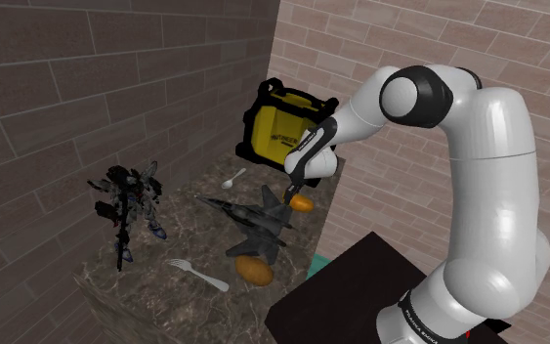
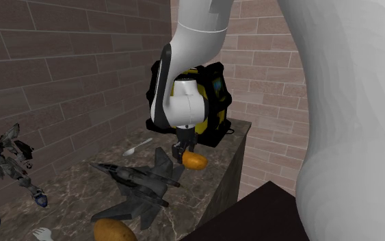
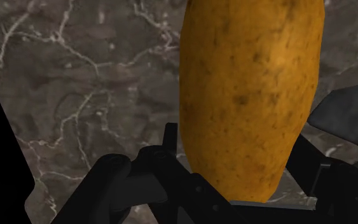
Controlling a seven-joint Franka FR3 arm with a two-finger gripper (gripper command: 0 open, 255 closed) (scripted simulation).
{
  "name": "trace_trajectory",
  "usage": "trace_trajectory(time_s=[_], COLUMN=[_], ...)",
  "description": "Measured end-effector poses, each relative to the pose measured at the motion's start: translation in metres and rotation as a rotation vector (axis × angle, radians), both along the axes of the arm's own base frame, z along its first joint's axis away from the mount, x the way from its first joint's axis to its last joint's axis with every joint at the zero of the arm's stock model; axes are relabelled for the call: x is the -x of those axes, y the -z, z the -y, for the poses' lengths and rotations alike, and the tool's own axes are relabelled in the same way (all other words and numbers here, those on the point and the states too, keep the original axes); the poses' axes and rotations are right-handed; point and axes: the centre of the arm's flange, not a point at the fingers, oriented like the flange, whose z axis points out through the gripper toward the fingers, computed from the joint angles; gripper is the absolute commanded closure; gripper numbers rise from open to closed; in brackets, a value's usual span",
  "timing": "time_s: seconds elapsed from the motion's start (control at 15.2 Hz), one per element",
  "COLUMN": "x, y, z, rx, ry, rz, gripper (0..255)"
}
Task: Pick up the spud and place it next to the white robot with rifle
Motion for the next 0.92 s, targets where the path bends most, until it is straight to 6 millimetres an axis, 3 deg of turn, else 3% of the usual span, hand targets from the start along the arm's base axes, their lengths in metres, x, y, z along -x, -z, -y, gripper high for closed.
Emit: trace_trajectory(time_s=[0.26,0.92], x=[0.001,0.001], y=[-0.006,-0.057], z=[0.0,0.001], rx=[-0.001,0.0], ry=[0.0,0.0], rz=[-0.002,-0.002], gripper=[255,255])
